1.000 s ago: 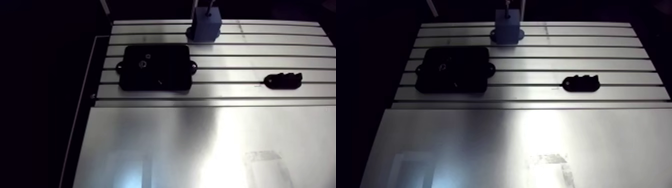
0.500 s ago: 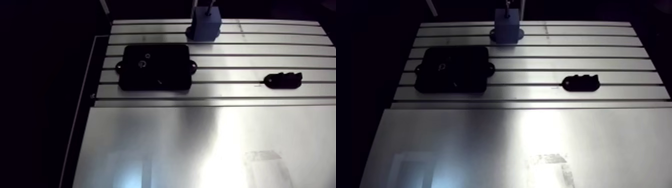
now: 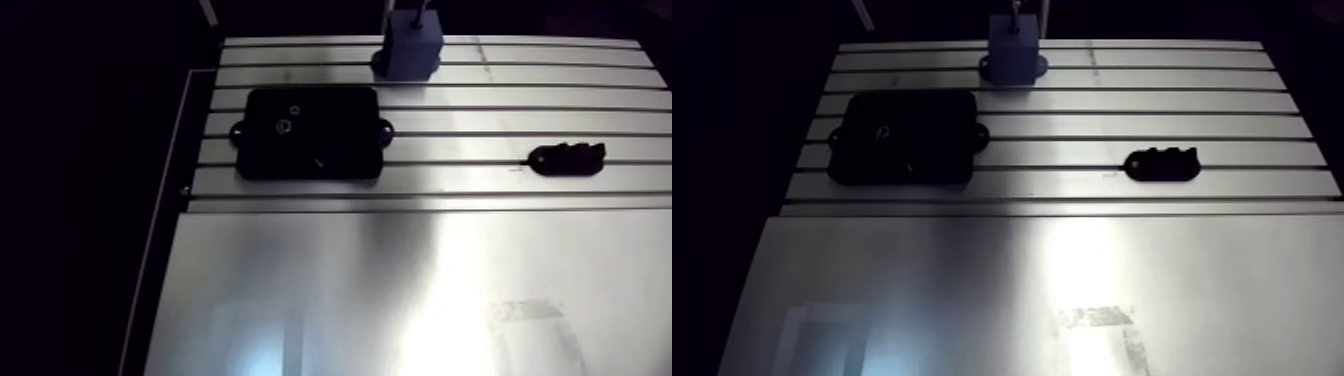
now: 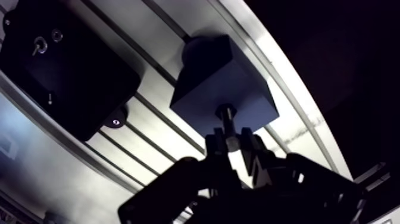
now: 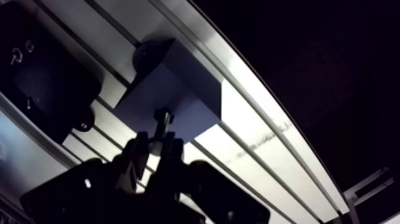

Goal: Pick up the M10 bolt and insert it into the hex recess until seated.

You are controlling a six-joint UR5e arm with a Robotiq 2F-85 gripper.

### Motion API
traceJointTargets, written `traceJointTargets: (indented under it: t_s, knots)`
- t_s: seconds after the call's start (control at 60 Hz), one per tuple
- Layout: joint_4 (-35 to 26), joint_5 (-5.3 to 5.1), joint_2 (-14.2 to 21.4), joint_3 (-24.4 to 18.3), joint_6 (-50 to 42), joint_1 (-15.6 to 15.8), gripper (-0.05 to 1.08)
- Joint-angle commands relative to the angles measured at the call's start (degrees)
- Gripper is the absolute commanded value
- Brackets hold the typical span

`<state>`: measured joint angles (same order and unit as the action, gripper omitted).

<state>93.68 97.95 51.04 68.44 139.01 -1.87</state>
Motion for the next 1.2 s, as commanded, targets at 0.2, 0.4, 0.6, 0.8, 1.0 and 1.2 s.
traceJointTargets:
  t_s: [0.2,0.4,0.6,0.8,1.0,1.2]
  knots:
    - [-0.02,0.01,-0.11,-0.02,0.0,0.03,0.97]
    - [0.06,0.01,-0.38,-0.11,0.0,0.03,0.97]
    - [0.06,0.01,-0.47,-0.11,0.0,0.03,0.97]
    - [-0.03,0.01,-0.38,-0.11,0.0,0.03,0.97]
    - [0.06,0.01,-0.38,-0.02,0.0,0.03,0.97]
    - [0.06,0.01,-0.38,0.15,0.0,0.03,0.97]
